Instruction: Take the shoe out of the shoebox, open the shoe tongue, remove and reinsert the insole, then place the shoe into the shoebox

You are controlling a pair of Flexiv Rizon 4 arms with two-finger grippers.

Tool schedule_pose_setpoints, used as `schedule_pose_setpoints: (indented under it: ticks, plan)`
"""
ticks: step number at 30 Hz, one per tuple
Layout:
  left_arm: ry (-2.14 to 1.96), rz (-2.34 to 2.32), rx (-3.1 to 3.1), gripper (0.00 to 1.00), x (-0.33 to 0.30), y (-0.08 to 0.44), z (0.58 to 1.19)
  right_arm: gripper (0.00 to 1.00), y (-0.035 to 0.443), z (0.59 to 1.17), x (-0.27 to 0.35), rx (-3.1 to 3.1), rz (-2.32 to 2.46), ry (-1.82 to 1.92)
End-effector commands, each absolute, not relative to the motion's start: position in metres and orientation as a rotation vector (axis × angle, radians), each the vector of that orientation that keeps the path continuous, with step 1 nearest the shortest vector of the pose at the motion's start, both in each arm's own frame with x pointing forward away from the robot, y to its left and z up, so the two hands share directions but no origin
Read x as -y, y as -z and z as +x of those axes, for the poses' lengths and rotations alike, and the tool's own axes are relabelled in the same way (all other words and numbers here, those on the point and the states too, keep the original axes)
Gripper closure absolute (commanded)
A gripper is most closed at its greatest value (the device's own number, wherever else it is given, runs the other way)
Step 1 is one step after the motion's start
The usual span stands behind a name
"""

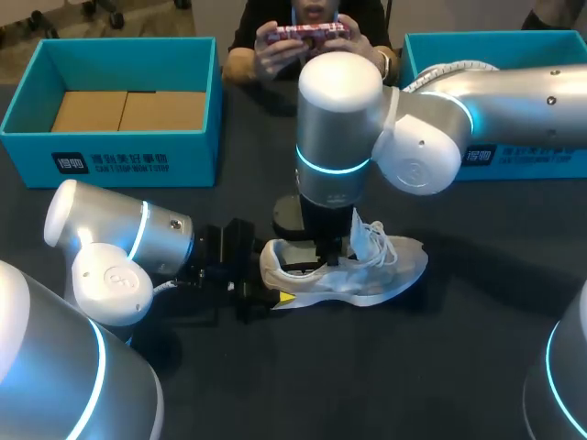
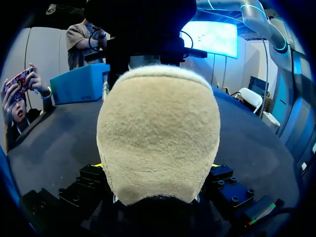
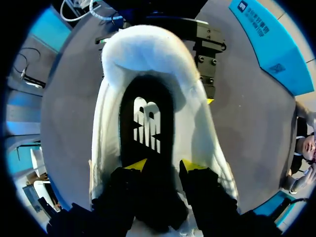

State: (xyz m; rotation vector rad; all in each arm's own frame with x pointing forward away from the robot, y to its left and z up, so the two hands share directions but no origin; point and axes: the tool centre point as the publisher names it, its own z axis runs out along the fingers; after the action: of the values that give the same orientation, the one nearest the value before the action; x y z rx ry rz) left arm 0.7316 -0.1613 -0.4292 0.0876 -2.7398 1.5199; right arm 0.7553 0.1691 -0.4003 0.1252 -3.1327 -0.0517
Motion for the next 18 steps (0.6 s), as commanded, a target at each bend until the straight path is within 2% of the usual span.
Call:
schedule_pose_setpoints:
  ticks: [1, 4, 5, 6, 7, 18]
  plan:
    - [-1.516, 0.088, 2.743, 1.00, 0.160, 0.440, 0.733, 0.60, 0.413, 0.757, -0.175, 3.101, 0.125, 0.045]
    - [-1.516, 0.088, 2.743, 1.00, 0.160, 0.440, 0.733, 0.61, 0.419, 0.752, -0.175, 3.087, 0.109, 0.059]
    - [-1.516, 0.088, 2.743, 1.00, 0.160, 0.440, 0.733, 0.64, 0.422, 0.751, -0.176, 3.076, 0.100, 0.063]
    - [-1.516, 0.088, 2.743, 1.00, 0.160, 0.440, 0.733, 0.77, 0.427, 0.748, -0.177, 3.056, 0.089, 0.044]
    - [-1.516, 0.088, 2.743, 1.00, 0.160, 0.440, 0.733, 1.00, 0.428, 0.746, -0.178, 3.058, 0.079, 0.053]
    - [-1.516, 0.088, 2.743, 1.00, 0.160, 0.440, 0.733, 1.00, 0.426, 0.724, -0.169, 3.031, -0.036, 0.031]
